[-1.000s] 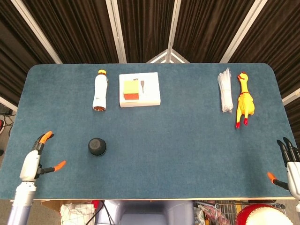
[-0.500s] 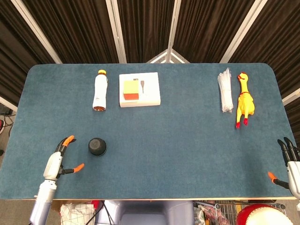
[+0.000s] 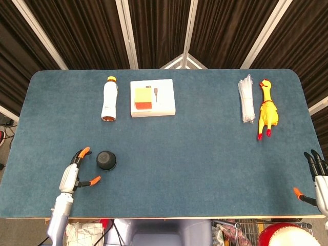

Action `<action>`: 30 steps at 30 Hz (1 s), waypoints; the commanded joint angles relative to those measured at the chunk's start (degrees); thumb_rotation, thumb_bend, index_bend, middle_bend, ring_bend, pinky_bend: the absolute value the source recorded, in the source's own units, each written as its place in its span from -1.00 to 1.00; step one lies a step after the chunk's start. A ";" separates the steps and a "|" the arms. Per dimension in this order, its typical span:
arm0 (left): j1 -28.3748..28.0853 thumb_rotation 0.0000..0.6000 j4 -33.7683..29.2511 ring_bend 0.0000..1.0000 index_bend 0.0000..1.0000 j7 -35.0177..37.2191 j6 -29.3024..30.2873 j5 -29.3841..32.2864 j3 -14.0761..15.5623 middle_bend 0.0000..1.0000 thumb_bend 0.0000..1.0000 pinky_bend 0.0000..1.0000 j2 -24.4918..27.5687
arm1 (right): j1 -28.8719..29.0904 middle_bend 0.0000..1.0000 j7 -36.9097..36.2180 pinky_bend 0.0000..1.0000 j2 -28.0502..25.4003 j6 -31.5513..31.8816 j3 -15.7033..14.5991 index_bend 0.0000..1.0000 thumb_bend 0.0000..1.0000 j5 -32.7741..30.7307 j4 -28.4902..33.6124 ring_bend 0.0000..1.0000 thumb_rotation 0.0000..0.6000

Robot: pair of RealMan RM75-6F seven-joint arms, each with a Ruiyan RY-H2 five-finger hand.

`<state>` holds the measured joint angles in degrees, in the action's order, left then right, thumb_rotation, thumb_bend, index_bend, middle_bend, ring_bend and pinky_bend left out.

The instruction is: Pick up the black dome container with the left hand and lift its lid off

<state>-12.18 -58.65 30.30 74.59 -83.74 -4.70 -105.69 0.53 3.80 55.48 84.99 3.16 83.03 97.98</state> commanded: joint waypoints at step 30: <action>-3.72 1.00 -3.77 -1.00 -0.75 -10.22 -3.32 4.18 -3.03 -0.55 -0.65 -1.00 -2.55 | 0.22 -1.00 -0.68 -0.84 0.59 -0.68 0.09 -1.00 -0.58 -0.79 -0.89 -0.69 1.00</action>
<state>-15.77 -62.16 20.40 71.26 -79.70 -7.61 -108.21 0.76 3.13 56.07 84.32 3.24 82.25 97.09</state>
